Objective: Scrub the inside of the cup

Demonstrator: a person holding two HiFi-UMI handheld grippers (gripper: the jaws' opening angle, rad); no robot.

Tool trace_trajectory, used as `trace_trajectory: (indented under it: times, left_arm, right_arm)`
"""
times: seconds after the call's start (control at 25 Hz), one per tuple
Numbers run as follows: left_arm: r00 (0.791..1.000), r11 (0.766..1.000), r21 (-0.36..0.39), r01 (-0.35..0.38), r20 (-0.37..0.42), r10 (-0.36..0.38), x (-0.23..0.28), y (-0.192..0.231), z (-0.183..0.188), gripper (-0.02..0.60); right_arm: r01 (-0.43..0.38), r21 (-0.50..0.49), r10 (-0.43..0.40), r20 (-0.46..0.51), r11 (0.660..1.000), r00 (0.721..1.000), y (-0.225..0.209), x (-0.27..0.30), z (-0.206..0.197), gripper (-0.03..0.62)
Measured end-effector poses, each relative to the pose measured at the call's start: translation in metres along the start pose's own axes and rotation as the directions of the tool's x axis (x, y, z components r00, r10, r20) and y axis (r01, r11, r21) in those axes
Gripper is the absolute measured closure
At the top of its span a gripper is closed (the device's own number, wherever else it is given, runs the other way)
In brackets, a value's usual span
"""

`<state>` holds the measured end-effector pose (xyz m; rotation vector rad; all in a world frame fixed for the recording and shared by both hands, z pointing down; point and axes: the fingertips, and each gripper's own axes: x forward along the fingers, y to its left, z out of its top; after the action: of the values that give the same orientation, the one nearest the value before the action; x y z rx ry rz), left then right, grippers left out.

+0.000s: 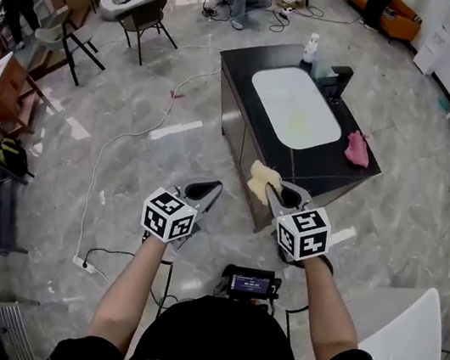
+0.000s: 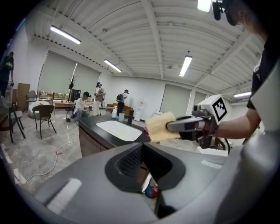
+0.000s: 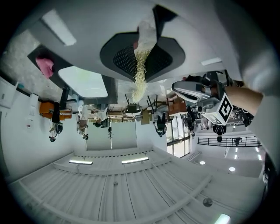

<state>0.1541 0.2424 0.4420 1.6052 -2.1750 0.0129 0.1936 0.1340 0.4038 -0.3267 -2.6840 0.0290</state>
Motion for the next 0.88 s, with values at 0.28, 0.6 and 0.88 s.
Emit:
trace_trajectory:
  times: [0.28,0.6,0.88]
  left_arm:
    - [1.000,1.000,0.005,0.021,0.004,-0.021,0.039,0.027,0.025,0.583]
    - [0.998,0.998,-0.017,0.062,0.011,-0.062,0.081,0.081,0.043,0.583]
    - [0.989,0.988,0.018,0.151,0.009,-0.151,0.128,0.155,0.083,0.583]
  right_arm:
    - [-0.006,0.026,0.005,0.011,1.000,1.000,-0.043,0.037,0.014,0.551]
    - [0.035,0.033,-0.035,0.001,0.999,0.999,-0.080,0.087,0.031,0.551]
    - [0.134,0.074,-0.135,0.006,0.988,0.991,-0.121,0.151,0.062,0.551]
